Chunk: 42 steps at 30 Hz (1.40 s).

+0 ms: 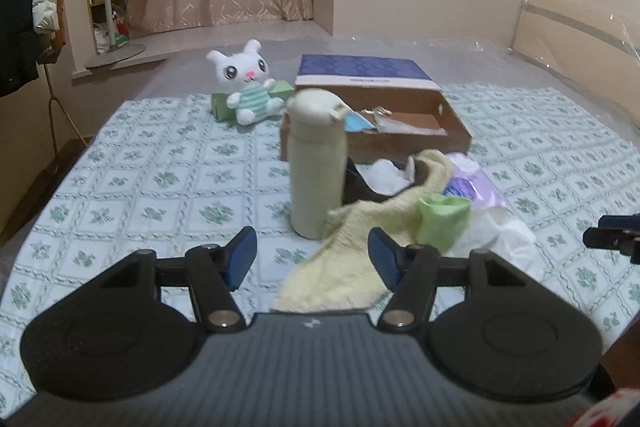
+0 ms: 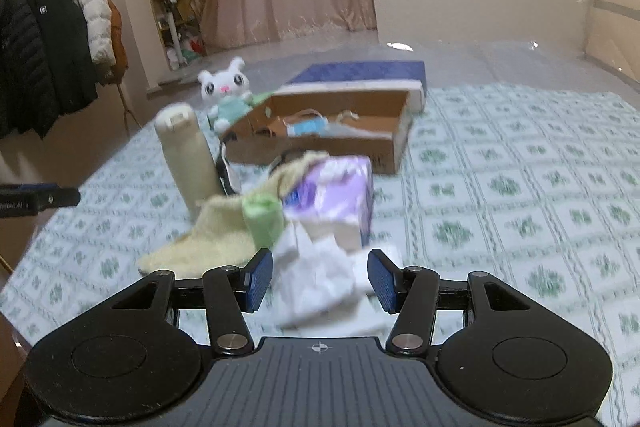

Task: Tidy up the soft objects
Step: 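Move both grippers back toward the white tissues and yellow towel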

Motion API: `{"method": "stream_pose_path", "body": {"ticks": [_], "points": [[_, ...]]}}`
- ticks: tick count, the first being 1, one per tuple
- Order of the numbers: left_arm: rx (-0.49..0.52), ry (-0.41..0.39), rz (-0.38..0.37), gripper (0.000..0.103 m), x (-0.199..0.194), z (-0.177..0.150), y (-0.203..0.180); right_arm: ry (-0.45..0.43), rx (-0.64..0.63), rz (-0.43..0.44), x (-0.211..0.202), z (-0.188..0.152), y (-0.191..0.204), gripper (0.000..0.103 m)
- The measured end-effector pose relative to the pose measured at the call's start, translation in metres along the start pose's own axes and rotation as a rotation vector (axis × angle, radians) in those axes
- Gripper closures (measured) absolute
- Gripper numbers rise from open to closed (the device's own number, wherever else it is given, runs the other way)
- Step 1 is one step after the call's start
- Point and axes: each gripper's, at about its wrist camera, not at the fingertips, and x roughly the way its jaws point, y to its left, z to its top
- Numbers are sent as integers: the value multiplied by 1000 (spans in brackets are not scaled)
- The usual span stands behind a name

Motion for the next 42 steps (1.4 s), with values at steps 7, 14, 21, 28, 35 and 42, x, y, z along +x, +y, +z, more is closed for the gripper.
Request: {"method": "stream_pose_path", "body": {"ticks": [7, 14, 21, 28, 35, 42], "points": [[22, 47, -35, 46, 20, -17, -29, 32, -29, -19, 5, -23, 1, 49], [71, 51, -41, 46, 39, -25, -44, 54, -73, -24, 28, -29, 3, 49], [102, 60, -54, 46, 62, -32, -52, 69, -71, -29, 59, -30, 0, 49], [153, 52, -78, 46, 84, -39, -64, 92, -26, -41, 91, -31, -8, 49], [252, 79, -61, 46, 116, -50, -75, 110, -19, -34, 109, -36, -12, 81], [344, 158, -44, 46, 156, -68, -81, 13, -16, -4, 82, -34, -14, 99]]}}
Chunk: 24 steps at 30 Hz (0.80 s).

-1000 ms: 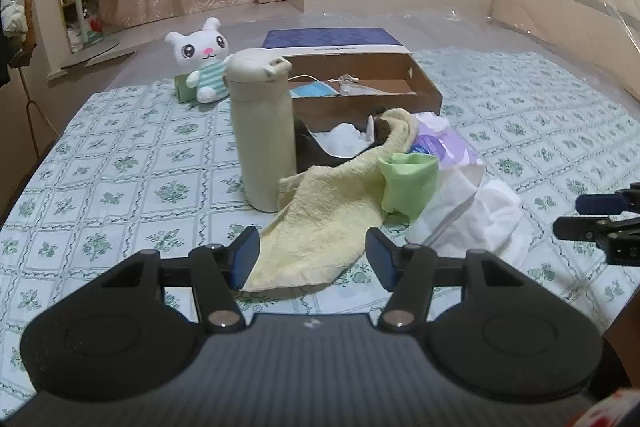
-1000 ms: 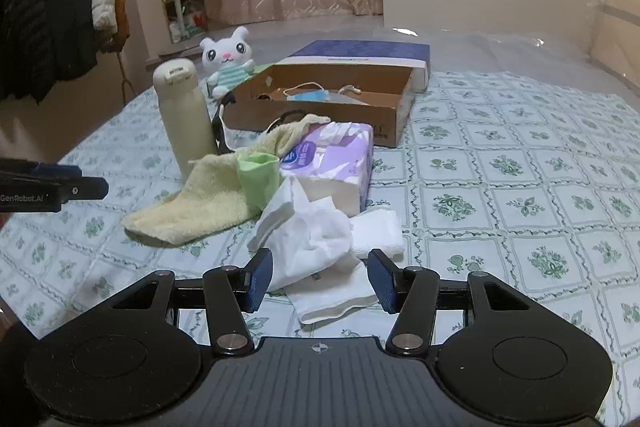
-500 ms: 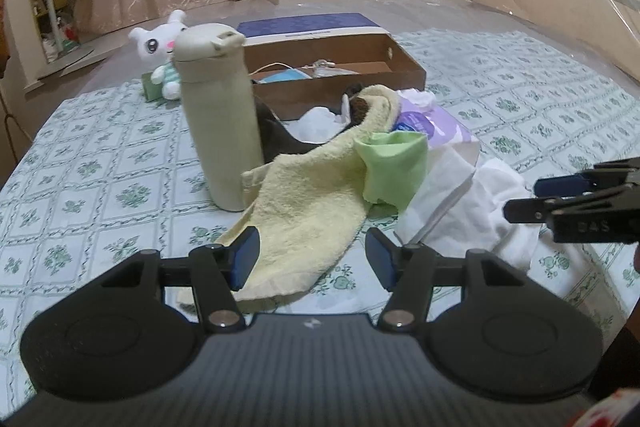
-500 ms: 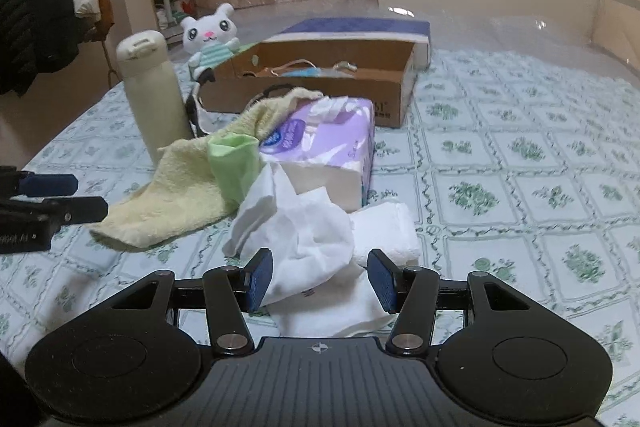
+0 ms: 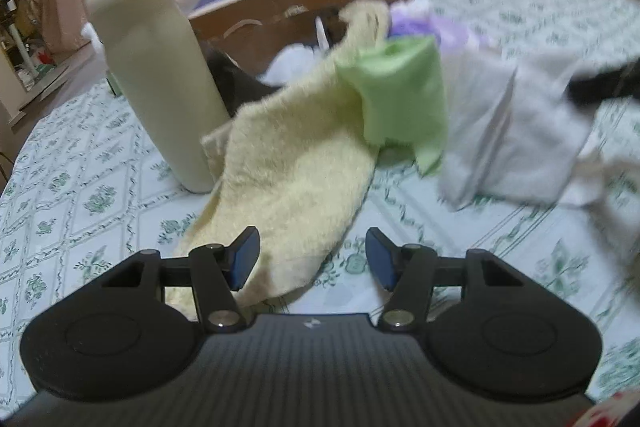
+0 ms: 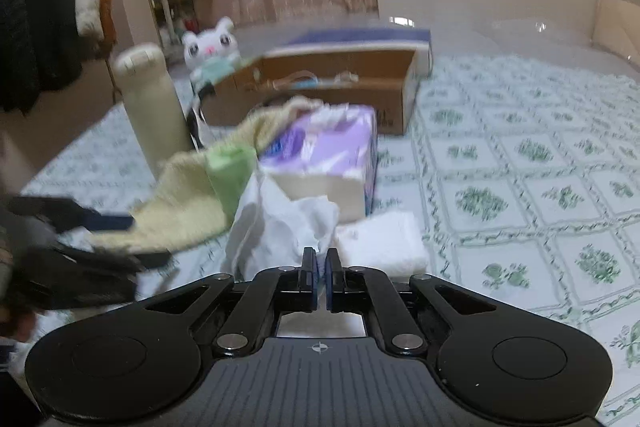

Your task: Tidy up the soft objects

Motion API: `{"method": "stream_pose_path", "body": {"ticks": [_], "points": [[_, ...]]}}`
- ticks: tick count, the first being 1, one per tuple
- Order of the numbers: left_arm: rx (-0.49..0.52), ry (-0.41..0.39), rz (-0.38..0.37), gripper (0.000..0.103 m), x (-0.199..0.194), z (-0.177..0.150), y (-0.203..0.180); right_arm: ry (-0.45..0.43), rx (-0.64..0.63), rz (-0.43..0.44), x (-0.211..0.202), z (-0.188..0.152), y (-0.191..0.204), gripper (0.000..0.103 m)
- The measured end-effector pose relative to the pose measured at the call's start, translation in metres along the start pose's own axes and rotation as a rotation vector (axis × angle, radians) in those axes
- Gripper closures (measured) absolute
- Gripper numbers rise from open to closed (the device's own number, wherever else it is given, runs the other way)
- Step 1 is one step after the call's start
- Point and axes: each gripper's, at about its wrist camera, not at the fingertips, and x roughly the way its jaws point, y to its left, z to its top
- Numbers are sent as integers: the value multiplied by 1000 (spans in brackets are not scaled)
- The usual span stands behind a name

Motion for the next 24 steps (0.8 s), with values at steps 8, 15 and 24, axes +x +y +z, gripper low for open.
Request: {"method": "stream_pose_path", "body": {"ticks": [8, 15, 24], "points": [[-25, -8, -70, 97, 7, -3, 7, -82, 24, 0, -35, 12, -8, 100], [-39, -119, -127, 99, -45, 6, 9, -124, 51, -30, -49, 19, -16, 100], [-73, -300, -160, 99, -128, 16, 27, -188, 57, -44, -69, 26, -19, 100]]}}
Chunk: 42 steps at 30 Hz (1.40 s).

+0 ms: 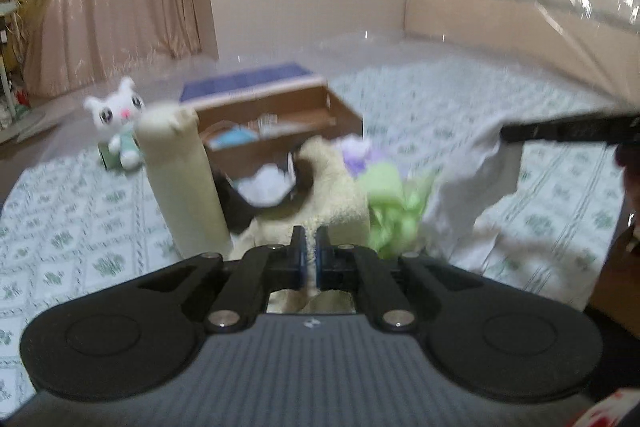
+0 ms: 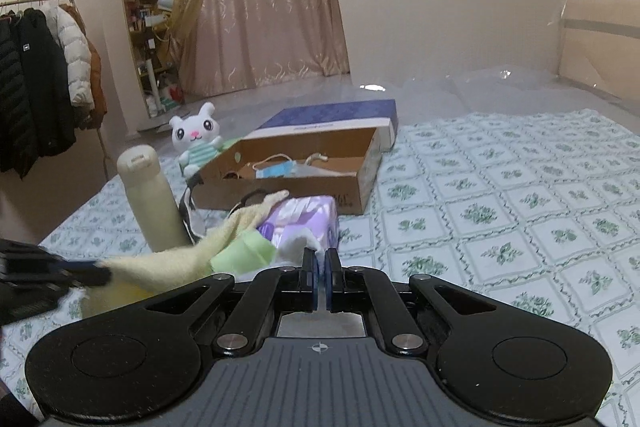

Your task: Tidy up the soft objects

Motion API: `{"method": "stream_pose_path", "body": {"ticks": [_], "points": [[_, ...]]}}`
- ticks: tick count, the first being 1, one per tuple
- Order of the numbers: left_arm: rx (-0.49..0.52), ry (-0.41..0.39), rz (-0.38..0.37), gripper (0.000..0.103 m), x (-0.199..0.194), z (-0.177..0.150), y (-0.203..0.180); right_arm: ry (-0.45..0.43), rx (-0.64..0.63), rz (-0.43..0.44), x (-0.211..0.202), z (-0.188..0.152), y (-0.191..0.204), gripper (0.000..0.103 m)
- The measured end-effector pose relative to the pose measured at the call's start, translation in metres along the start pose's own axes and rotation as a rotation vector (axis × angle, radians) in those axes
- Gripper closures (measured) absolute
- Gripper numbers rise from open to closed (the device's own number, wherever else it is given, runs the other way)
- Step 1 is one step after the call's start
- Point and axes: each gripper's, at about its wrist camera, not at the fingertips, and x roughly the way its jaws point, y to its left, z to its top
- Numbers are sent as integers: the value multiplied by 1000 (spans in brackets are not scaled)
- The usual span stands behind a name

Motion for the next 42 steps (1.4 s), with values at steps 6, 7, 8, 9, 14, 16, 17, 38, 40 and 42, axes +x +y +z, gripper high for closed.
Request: {"method": "stream_pose_path", "body": {"ticks": [6, 7, 8, 9, 14, 16, 17, 38, 40, 42], "points": [[-24, -86, 18, 99, -42, 17, 15, -40, -2, 2, -9, 9, 2, 100], [-30, -100, 20, 99, -50, 20, 19, -45, -3, 3, -10, 11, 2, 100], [-35, -112, 22, 99, -56, 22, 22, -51, -5, 4, -12, 12, 2, 100], [-38, -123, 24, 99, -62, 25, 26, -56, -7, 5, -13, 14, 3, 100], [-16, -186, 64, 99, -89, 39, 37, -71, -5, 9, -16, 18, 5, 100], [-4, -207, 95, 99, -98, 45, 42, -80, -11, 19, -20, 21, 7, 100], [-3, -218, 104, 99, -102, 47, 46, -85, -14, 24, -22, 22, 7, 100], [-132, -67, 123, 99, -96, 21, 87, 33, 68, 283, -23, 45, 28, 100], [-162, 19, 116, 99, -64, 3, 83, 96, 60, 256, -9, 35, 29, 99], [-210, 84, 102, 99, -40, -16, 81, 154, 58, 245, 6, 22, 32, 100]]}}
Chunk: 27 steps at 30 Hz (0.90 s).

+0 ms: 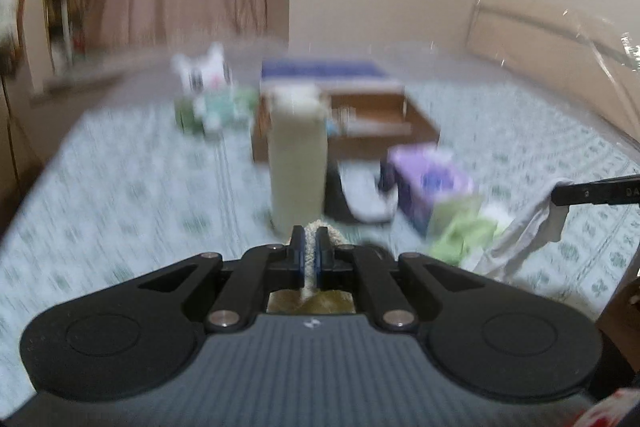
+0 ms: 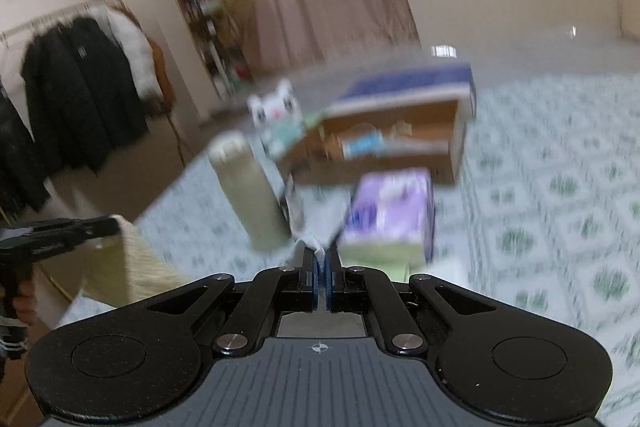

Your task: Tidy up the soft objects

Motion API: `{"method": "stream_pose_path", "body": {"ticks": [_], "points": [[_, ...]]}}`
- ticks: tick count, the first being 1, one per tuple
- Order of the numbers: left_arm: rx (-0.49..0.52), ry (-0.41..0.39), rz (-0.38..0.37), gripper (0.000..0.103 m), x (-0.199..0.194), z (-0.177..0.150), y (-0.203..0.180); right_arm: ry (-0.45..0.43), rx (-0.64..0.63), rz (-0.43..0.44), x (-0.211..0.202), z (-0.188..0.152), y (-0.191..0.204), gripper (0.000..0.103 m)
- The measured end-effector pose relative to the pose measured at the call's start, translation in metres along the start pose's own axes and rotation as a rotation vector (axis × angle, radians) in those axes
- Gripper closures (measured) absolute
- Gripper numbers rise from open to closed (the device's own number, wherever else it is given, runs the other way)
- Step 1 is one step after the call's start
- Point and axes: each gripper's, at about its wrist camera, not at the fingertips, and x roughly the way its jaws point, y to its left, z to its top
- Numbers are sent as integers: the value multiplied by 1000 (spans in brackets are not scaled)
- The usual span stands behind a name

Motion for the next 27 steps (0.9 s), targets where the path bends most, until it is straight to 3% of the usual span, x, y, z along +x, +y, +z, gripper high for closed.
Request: {"method": "stream_pose_path", "body": {"ticks": [8, 16, 17, 18, 20, 22, 24, 27], "points": [[-104, 126, 7, 98, 54, -49, -4, 141, -31, -15, 70, -43, 4, 100], [-38, 147, 61, 90, 61, -58, -12, 213, -37, -54, 114, -75, 10, 99], [-30, 137, 61, 81, 56, -55, -13, 210, -40, -52, 113, -75, 10, 99], [-19, 120, 65, 66, 50, -53, -13, 207, -44, -50, 111, -75, 11, 99], [18, 79, 97, 51, 39, -49, -13, 200, -59, -44, 105, -73, 12, 97], [66, 63, 144, 43, 35, -47, -10, 188, -80, -41, 101, -71, 16, 87], [92, 82, 168, 29, 40, -50, -3, 174, -99, -42, 99, -69, 19, 57], [75, 145, 163, 28, 58, -58, 10, 130, -128, -60, 91, -70, 25, 44]]}}
